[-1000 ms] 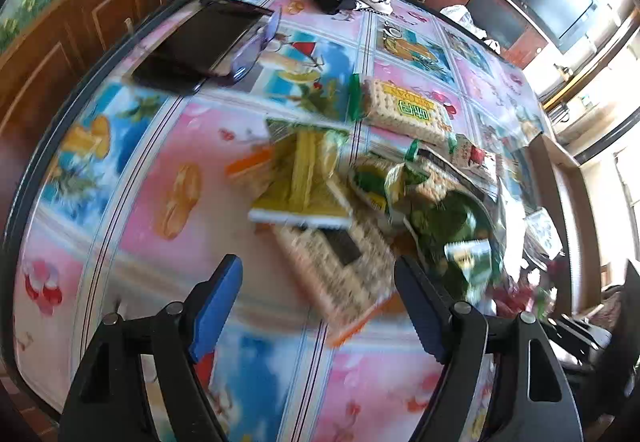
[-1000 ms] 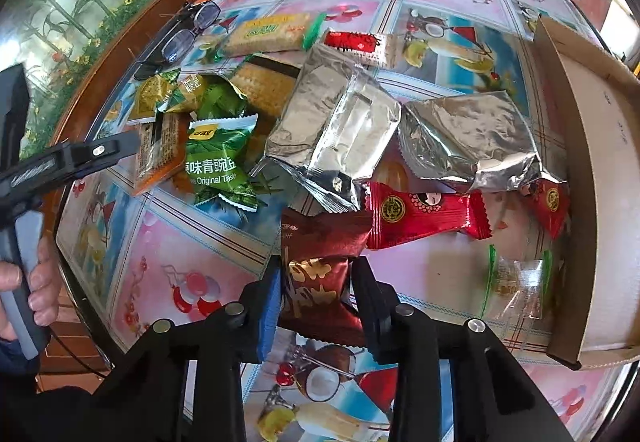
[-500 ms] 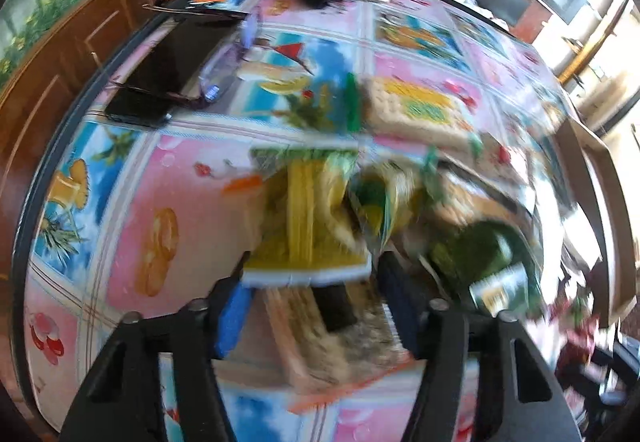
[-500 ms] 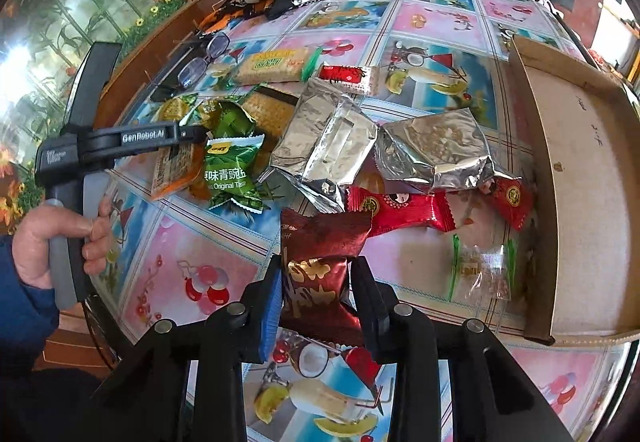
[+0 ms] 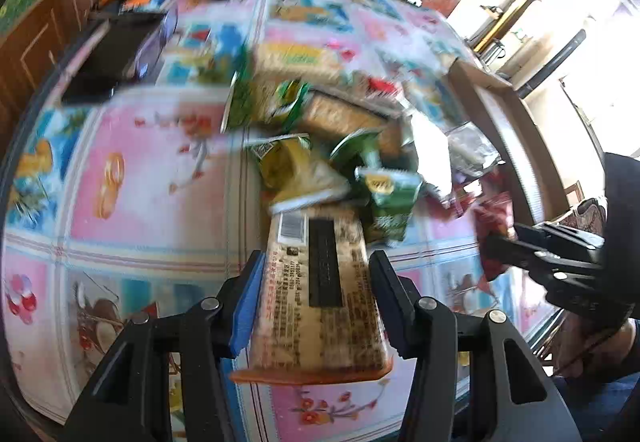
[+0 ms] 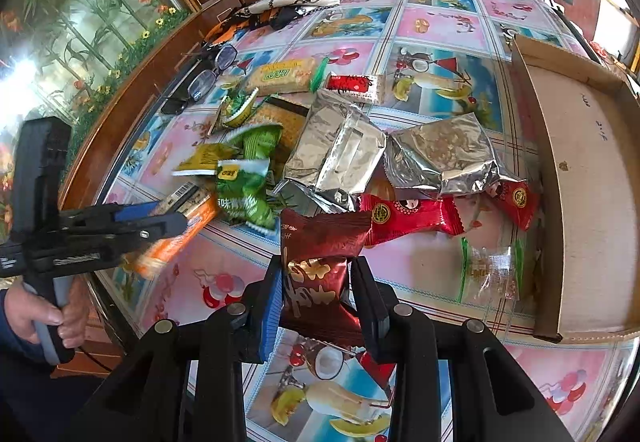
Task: Organize snacks
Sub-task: 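Grasp the white cracker pack with the left gripper while the right gripper grasps the red snack bag, then carry the cracker pack and red bag in both grippers into the cardboard box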
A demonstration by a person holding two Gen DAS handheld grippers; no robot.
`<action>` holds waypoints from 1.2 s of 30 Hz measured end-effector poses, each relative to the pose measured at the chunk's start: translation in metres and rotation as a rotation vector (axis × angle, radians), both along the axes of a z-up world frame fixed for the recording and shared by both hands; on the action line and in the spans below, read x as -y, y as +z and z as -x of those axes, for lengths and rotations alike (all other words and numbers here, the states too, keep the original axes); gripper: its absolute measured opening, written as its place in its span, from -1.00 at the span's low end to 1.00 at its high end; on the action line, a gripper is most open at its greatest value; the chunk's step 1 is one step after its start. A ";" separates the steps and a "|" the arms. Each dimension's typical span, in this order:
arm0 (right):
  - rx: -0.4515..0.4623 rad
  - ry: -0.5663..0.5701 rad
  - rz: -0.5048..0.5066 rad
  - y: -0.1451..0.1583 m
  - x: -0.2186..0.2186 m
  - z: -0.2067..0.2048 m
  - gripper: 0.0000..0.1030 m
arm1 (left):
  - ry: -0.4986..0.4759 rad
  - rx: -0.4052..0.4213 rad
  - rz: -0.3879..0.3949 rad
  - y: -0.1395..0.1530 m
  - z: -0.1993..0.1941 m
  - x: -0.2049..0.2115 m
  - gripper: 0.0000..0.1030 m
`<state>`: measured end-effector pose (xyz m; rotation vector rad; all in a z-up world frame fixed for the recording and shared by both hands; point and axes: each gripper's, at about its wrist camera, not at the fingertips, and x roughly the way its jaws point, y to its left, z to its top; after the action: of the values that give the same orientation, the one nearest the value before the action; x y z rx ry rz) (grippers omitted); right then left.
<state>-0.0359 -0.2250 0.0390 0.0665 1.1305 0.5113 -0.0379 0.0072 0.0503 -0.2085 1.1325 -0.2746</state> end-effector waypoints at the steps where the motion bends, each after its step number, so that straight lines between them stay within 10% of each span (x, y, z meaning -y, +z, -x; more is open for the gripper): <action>1: -0.001 -0.002 -0.003 0.000 0.001 0.000 -0.30 | -0.006 0.018 -0.001 0.005 0.001 0.002 -0.36; 2: -0.001 -0.002 -0.004 0.001 0.001 0.000 -0.30 | -0.016 0.026 0.001 0.010 -0.001 0.005 -0.71; 8: 0.002 -0.010 -0.012 0.002 0.006 0.003 -0.30 | -0.024 -0.037 -0.063 0.003 -0.004 0.009 -0.65; 12: 0.009 -0.017 -0.018 0.004 0.010 0.006 -0.30 | -0.061 -0.042 -0.049 0.003 0.006 0.018 0.52; 13: 0.010 -0.019 -0.021 0.004 0.010 0.007 -0.30 | -0.067 -0.046 -0.044 0.003 0.008 0.023 0.53; 23: 0.052 -0.038 -0.013 0.011 0.021 0.018 -0.30 | -0.050 -0.178 -0.168 -0.033 0.006 0.059 0.54; 36: 0.167 -0.180 -0.059 0.030 0.075 0.023 -0.33 | -0.064 -0.021 -0.298 -0.031 0.015 0.067 0.02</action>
<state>-0.0592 -0.3000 0.0689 0.1726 0.9356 0.3822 -0.0529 -0.0602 0.0197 0.0886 1.1873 -0.1577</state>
